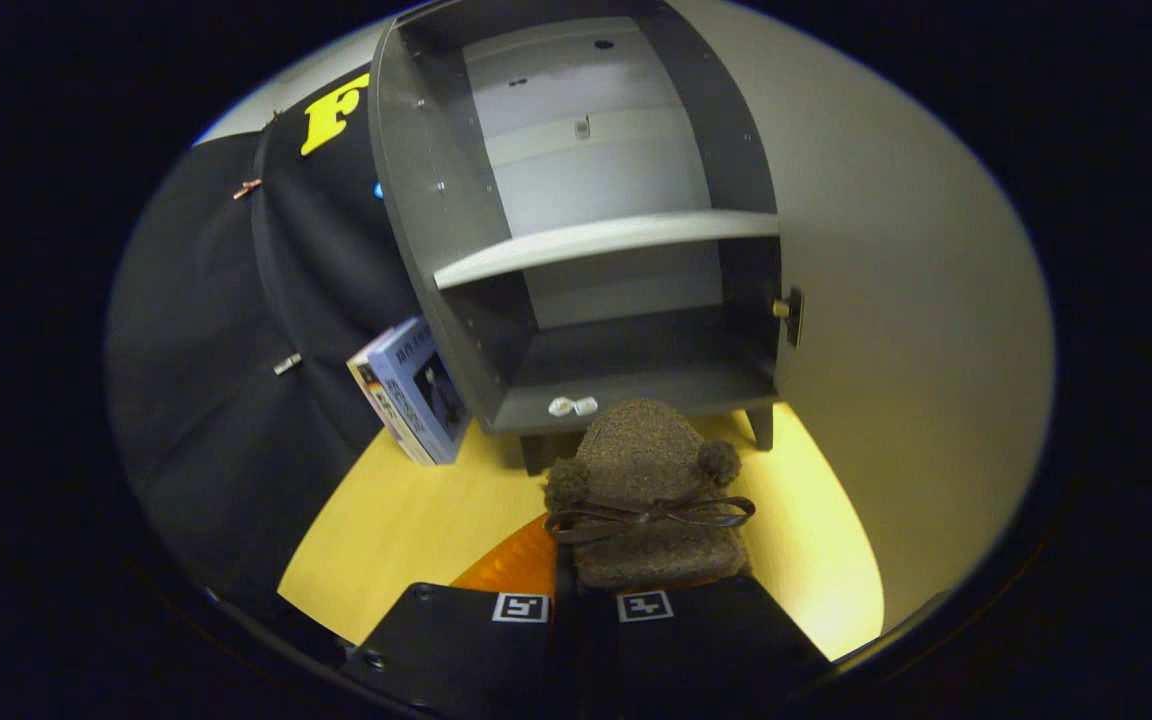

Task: Open the shoe cabinet door, grab the shoes and put them into the shoe cabinet, then close the shoe cabinet door.

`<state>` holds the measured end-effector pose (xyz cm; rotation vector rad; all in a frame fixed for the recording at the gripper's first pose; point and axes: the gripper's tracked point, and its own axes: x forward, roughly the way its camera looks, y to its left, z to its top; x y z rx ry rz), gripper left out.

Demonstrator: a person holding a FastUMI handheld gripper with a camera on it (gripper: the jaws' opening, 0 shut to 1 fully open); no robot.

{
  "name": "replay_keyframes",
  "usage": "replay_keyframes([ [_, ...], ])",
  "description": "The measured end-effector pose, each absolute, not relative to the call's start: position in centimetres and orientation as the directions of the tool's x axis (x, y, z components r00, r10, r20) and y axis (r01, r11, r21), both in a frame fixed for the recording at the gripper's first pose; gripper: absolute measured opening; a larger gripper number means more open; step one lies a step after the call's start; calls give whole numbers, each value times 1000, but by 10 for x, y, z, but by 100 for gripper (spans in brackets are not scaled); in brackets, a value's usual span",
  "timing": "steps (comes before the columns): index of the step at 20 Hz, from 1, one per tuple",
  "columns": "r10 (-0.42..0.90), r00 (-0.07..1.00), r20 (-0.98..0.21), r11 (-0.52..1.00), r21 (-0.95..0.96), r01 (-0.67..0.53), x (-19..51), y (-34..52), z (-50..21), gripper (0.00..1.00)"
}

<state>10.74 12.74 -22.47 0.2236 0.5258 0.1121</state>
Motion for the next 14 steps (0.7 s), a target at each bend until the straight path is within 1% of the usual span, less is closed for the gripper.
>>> replay_keyframes([
  [4, 150, 887, -436, 968, 249, -42, 133, 121, -160, 10],
  [6, 143, 891, -431, 972, 232, -44, 151, 119, -132, 10],
  [10, 147, 900, -409, 974, 220, -59, 203, 124, -79, 10],
  [14, 138, 898, -417, 978, 202, -57, 269, 127, -51, 10],
])
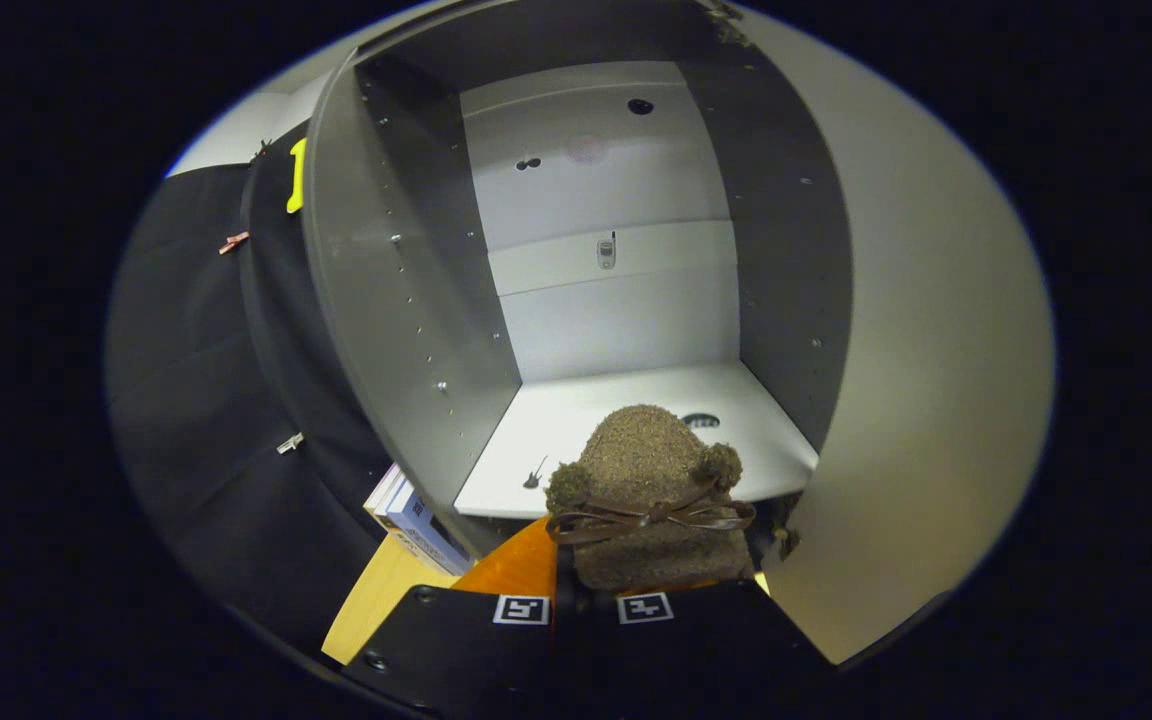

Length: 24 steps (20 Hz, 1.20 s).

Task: Open the shoe cabinet door, grab the shoes and put them into the shoe cabinet, then close the shoe cabinet door.

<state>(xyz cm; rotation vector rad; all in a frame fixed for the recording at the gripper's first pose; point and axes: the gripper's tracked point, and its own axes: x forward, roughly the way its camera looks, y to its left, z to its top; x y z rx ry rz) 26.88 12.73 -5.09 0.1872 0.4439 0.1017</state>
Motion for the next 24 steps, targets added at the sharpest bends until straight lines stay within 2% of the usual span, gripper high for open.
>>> replay_keyframes([
  [9, 71, 858, -508, 992, 125, -9, 409, 125, -79, 10],
  [15, 4, 863, -506, 993, 105, 57, 482, 114, -92, 10],
  [24, -18, 849, -529, 997, 60, 58, 505, 133, -123, 10],
])
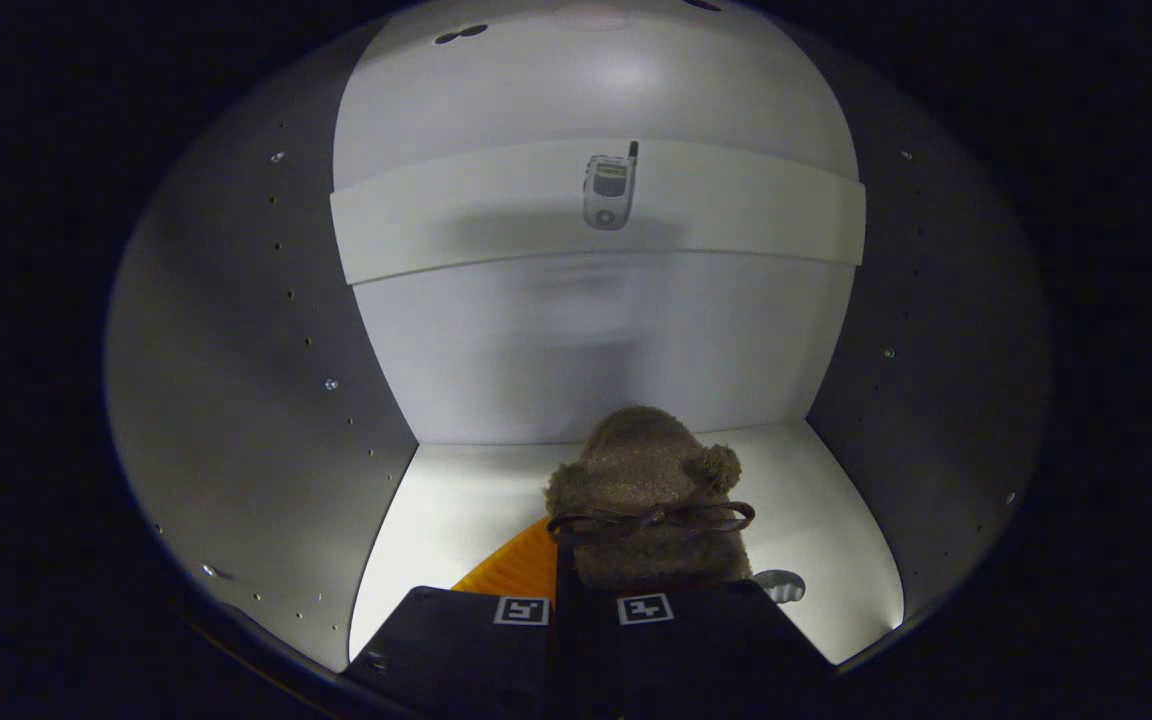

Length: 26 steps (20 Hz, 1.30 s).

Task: Open the shoe cabinet door, grab the shoes and put them into the shoe cabinet, then close the shoe cabinet door.

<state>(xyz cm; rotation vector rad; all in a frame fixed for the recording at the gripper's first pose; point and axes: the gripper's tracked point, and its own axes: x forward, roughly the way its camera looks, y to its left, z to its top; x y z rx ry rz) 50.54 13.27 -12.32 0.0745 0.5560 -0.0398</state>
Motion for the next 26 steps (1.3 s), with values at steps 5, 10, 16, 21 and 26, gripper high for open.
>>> replay_keyframes([
  [5, -19, 842, -540, 998, 34, 45, 504, 135, -132, 14],
  [10, 15, 845, -534, 995, 90, 39, 491, 141, -120, 47],
  [16, 79, 845, -529, 993, 120, -17, 457, 153, -96, 98],
  [21, 89, 859, -505, 989, 149, -15, 429, 139, -71, 97],
  [26, 107, 912, -395, 977, 210, -24, 384, 131, -18, 99],
])
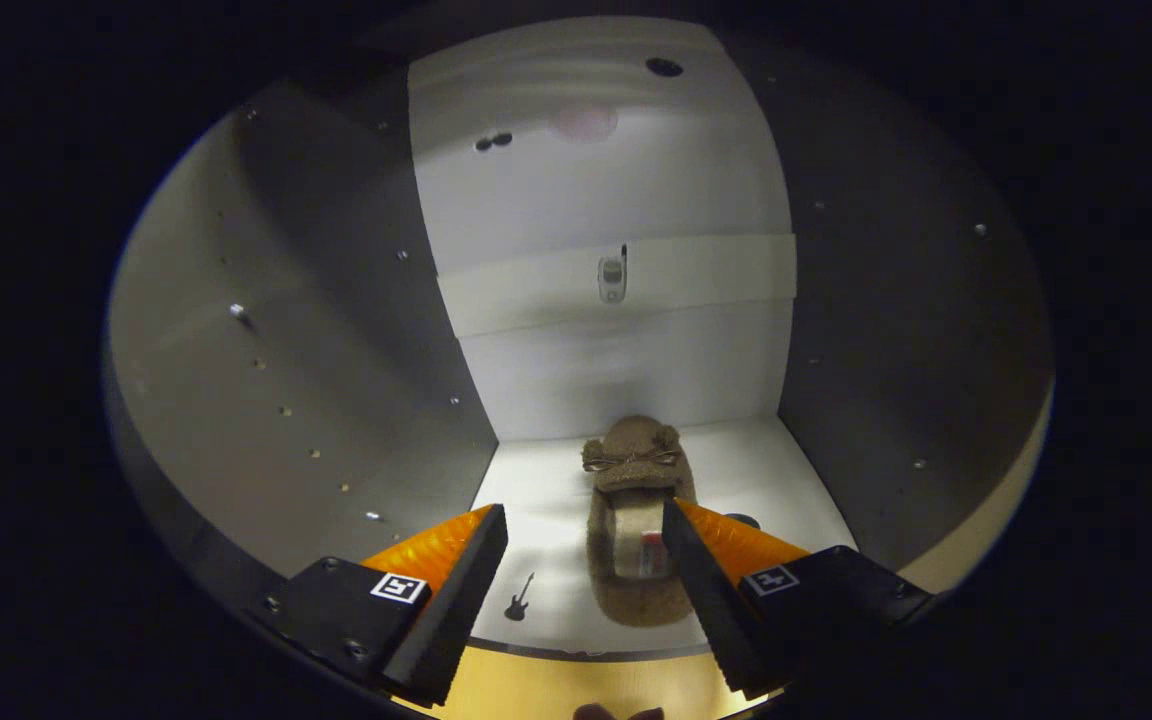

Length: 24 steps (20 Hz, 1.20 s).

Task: Open the shoe cabinet door, grab the shoes and put them into the shoe cabinet, then close the shoe cabinet door.

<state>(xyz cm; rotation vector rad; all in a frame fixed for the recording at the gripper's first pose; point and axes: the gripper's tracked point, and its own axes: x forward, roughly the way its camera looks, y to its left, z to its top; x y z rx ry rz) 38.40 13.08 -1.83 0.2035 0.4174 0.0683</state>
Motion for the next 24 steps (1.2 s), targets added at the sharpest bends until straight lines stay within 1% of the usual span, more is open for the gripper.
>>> replay_keyframes([
  [5, 22, 979, -201, 988, 152, 9, 298, 116, 53, 98],
  [7, -5, 994, -106, 992, 126, 18, 258, 113, 81, 98],
  [8, -5, 997, -80, 993, 115, 15, 237, 113, 87, 98],
  [11, 3, 999, -48, 992, 122, 3, 176, 111, 94, 98],
  [15, -28, 999, 35, 999, 20, 27, 99, 86, 103, 98],
  [19, -46, 996, 75, 999, -18, 47, 34, 62, 114, 97],
  [20, -29, 996, 86, 999, -10, 30, 18, 57, 121, 97],
  [24, -21, 998, 67, 1000, 22, 19, -30, 20, 135, 97],
])
